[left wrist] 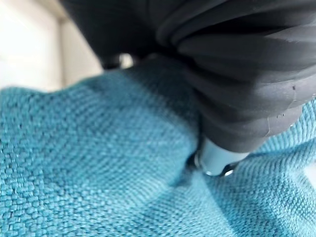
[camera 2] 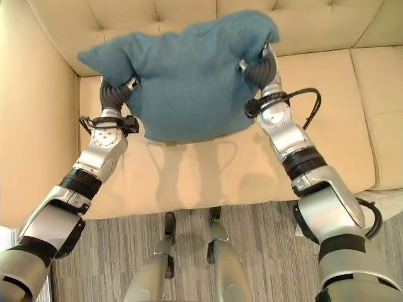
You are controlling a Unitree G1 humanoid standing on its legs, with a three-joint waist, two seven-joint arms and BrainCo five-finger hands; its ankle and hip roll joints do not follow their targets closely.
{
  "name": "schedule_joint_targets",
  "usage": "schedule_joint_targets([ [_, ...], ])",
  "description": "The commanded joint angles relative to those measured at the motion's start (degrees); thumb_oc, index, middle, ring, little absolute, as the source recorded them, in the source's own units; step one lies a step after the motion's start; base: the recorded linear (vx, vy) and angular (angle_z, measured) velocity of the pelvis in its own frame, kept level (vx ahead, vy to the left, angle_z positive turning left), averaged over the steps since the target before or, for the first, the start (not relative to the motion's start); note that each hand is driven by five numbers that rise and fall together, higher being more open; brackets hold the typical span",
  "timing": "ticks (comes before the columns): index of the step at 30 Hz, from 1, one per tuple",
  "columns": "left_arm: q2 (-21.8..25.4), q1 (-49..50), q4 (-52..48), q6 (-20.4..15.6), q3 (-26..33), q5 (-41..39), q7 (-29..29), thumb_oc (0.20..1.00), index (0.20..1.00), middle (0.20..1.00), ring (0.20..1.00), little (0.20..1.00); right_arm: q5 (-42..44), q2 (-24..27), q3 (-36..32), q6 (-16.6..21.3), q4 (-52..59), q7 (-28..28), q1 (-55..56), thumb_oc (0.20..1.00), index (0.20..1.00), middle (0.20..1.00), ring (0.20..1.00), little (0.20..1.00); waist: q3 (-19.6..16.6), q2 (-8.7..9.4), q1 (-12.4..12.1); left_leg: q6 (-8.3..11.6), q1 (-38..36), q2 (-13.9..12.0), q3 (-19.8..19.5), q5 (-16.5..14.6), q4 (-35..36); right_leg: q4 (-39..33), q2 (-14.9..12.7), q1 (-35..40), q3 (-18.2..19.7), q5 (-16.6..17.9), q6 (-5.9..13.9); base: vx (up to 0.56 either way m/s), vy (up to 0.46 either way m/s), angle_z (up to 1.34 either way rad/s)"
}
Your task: Pick up all the scattered cushions and arrange them neatly on the sofa.
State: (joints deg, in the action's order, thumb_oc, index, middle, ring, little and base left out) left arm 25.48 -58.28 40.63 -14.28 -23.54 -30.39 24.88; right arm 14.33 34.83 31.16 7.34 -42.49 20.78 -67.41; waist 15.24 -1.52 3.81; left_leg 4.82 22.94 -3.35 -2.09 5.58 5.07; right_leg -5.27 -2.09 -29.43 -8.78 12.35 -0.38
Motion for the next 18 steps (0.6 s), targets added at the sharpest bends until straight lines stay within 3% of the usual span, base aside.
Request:
schedule_joint_targets([
  [1, 0.45, -13.09, 3.84, -5.12, -5.67, 0.52, -0.59, 0.200, 0.200, 0.200, 0.200, 0.200, -0.68, -2.69, 5.78, 4.01, -5.24, 0.16, -9.94, 0.200, 0.200, 0.200, 0.200, 0.200, -2.63, 2.34, -1.28, 3.57, 1.32, -0.22, 1.87, 2.10, -0.07, 2.15, -2.03, 1.33, 2.84, -3.60, 8.37, -0.01, -0.038, 0.01],
  [2, 0.48, -13.26, 3.94, -5.16, -5.66, 0.47, -0.63, 0.269, 0.269, 0.269, 0.269, 0.269, -0.63, -2.69, 5.82, 4.06, -5.35, 0.14, -10.13, 0.200, 0.200, 0.200, 0.200, 0.200, -2.70, 2.34, -1.16, 3.54, 1.66, -0.13, 1.79, 2.36, -0.07, 2.11, -2.12, 1.04, 2.78, -3.38, 8.38, 0.00, -0.048, 0.01],
  [3, 0.73, -15.37, 5.53, -4.96, -6.39, 0.56, -0.10, 0.570, 0.570, 0.570, 0.570, 0.570, -0.31, -2.66, 6.65, 3.95, -7.22, 0.31, -11.64, 0.360, 0.360, 0.360, 0.360, 0.360, -2.85, 2.39, -1.15, 3.67, 2.20, -0.13, 1.79, 2.52, -0.07, 1.61, -2.15, 0.78, 2.72, -2.99, 8.49, 0.00, -0.018, 0.03],
  [4, 0.72, -16.52, 6.49, -4.75, -6.88, 0.54, 0.00, 1.000, 1.000, 1.000, 1.000, 1.000, -0.02, -2.48, 7.09, 3.92, -8.51, 0.43, -12.55, 0.545, 0.545, 0.545, 0.545, 0.545, -2.95, 2.36, -1.14, 3.73, 2.69, -0.10, 1.68, 2.67, -0.07, 1.45, -2.19, 0.44, 2.60, -2.83, 8.57, 0.00, 0.000, 0.00],
  [5, 0.85, -17.91, 7.78, -4.44, -7.43, 0.69, 0.13, 1.000, 1.000, 1.000, 1.000, 1.000, 0.05, -2.25, 7.92, 3.61, -10.36, 0.47, -13.79, 1.000, 1.000, 1.000, 1.000, 1.000, -2.88, 2.32, -1.22, 3.82, 2.71, -0.12, 1.60, 2.49, -0.07, 1.18, -2.02, 0.59, 2.65, -2.79, 8.63, 0.00, -0.022, 0.05],
  [13, 2.54, -23.69, 16.20, -4.02, -8.01, -3.44, -0.79, 1.000, 1.000, 1.000, 1.000, 1.000, 4.70, -0.99, 9.30, 2.97, -18.73, -0.23, -18.18, 1.000, 1.000, 1.000, 1.000, 1.000, -2.94, 2.34, -1.27, 3.90, 3.64, -0.12, 1.38, 2.80, -0.07, 0.27, -1.65, -0.18, 2.87, -2.21, 8.91, 0.00, -0.004, 0.01],
  [18, 6.71, -22.33, 18.46, -3.46, -7.50, -5.17, -2.88, 1.000, 1.000, 1.000, 1.000, 1.000, 5.92, 3.18, 9.37, 2.68, -19.23, -1.18, -17.59, 1.000, 1.000, 1.000, 1.000, 1.000, -3.37, 2.18, -0.86, 3.84, 1.79, 0.09, 1.96, 2.12, -0.07, 0.27, -1.71, 1.43, 3.30, -2.47, 8.86, 0.00, 0.000, 0.00],
])
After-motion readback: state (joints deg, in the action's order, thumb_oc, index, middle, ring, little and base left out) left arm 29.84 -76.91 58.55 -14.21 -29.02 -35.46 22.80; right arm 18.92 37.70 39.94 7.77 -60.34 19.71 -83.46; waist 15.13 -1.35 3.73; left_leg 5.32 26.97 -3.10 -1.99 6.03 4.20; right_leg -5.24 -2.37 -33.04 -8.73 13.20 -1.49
